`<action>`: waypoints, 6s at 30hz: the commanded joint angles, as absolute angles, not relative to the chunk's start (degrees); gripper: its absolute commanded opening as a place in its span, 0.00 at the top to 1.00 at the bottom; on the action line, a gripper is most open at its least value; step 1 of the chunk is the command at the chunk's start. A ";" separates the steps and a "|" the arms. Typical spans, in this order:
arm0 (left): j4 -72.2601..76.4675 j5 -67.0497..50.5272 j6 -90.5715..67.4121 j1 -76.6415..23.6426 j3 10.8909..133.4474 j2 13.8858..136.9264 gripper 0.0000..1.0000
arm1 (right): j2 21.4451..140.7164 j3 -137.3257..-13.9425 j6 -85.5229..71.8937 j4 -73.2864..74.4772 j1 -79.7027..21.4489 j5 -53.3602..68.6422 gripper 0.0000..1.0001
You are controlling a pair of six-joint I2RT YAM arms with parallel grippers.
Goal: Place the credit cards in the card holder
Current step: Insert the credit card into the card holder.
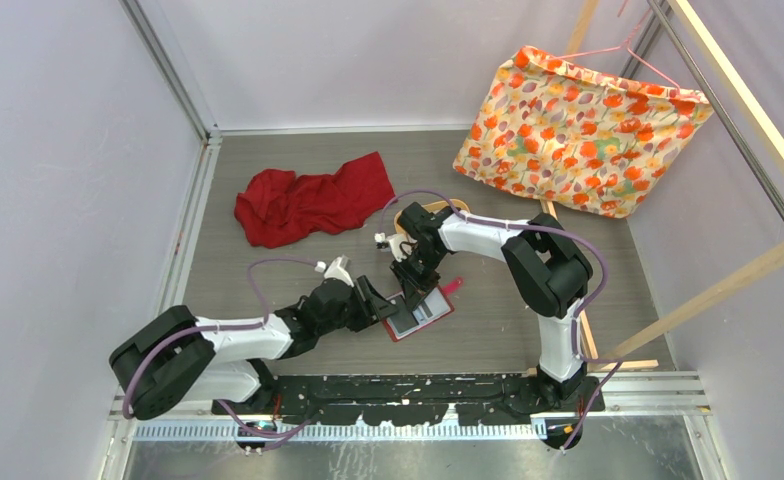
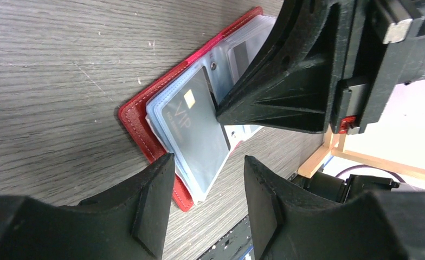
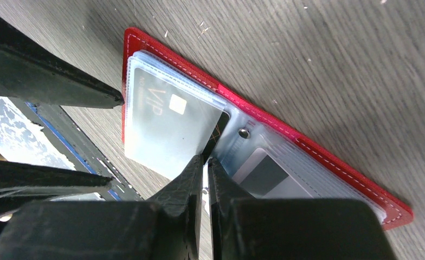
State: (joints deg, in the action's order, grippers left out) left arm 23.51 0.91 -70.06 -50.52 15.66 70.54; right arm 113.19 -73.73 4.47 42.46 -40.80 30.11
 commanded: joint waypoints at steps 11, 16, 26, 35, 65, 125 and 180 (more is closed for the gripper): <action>26.48 0.27 -69.09 -50.71 18.57 73.69 0.50 | 114.35 -74.63 5.89 42.54 -41.10 27.79 0.86; 26.80 0.26 -68.97 -50.73 19.06 73.93 0.51 | 114.43 -74.55 5.89 42.54 -41.11 27.80 0.85; 26.63 0.26 -68.95 -50.89 19.60 73.46 0.53 | 114.41 -74.61 5.89 42.54 -41.04 27.88 0.85; 25.48 -0.82 -68.38 -51.33 20.25 72.25 0.55 | 114.35 -74.77 5.98 42.71 -41.04 28.12 0.84; 24.32 -2.18 -67.61 -52.38 21.35 70.80 0.74 | 114.22 -74.85 6.31 43.06 -40.95 29.00 0.82; 20.88 3.51 -91.23 -52.38 22.76 73.44 1.00 | 89.28 -61.80 26.78 35.89 -52.14 18.21 0.41; 20.15 7.30 -100.22 -52.30 18.02 69.16 0.68 | 89.66 -56.42 13.28 19.72 -55.64 -0.77 0.60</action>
